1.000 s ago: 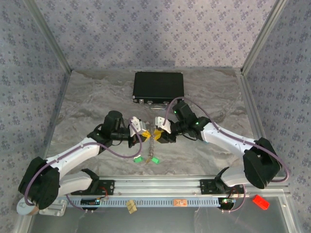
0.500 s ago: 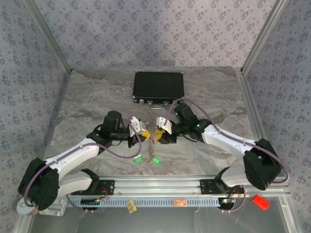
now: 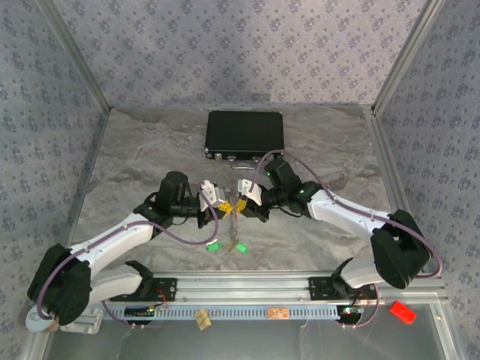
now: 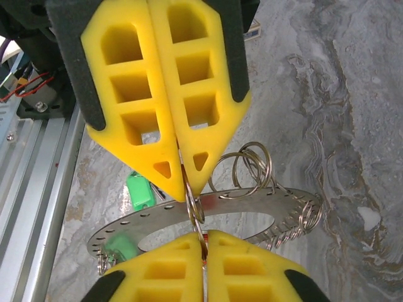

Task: Put the keys on the keyring

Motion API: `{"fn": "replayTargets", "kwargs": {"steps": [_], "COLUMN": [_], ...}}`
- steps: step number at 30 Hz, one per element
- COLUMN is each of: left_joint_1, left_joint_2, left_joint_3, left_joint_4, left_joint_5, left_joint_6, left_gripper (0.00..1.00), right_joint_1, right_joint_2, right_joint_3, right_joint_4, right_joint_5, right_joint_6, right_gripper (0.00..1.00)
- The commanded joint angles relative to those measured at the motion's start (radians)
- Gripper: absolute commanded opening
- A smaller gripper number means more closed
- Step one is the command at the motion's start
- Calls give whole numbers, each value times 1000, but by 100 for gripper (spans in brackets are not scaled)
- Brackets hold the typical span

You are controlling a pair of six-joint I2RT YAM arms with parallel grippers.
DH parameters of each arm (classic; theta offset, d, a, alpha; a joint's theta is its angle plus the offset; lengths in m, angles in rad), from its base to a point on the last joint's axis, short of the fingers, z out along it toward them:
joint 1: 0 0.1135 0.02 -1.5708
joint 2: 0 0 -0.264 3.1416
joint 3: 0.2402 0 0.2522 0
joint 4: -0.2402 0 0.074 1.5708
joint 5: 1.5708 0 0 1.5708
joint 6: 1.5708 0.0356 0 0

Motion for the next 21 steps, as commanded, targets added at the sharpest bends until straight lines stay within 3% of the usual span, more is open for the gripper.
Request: {"fn": "replayTargets", "kwargs": {"steps": [1, 9, 15, 21], "left_joint_1": [-2, -4, -10, -12], "left_joint_2": [-24, -27, -21, -15], "left_joint_3": [-9, -17, -19, -23], "left_joint_4": [38, 64, 66, 94], "left_joint_5": [27, 16, 6, 10], "left_joint_6": [3, -3, -2, -17], "left_gripper": [0, 0, 0, 0], "right_joint_1": [-9, -2, -8, -8], "right_joint_2": [11, 59, 2, -11], "right_joint_3": [12, 4, -26, -36], "right_joint_4": [-18, -6, 69, 91], "right_joint_5": [-6, -8, -43, -77], "right_joint_6": [1, 20, 32, 34], "right_gripper": [5, 5, 24, 26]}}
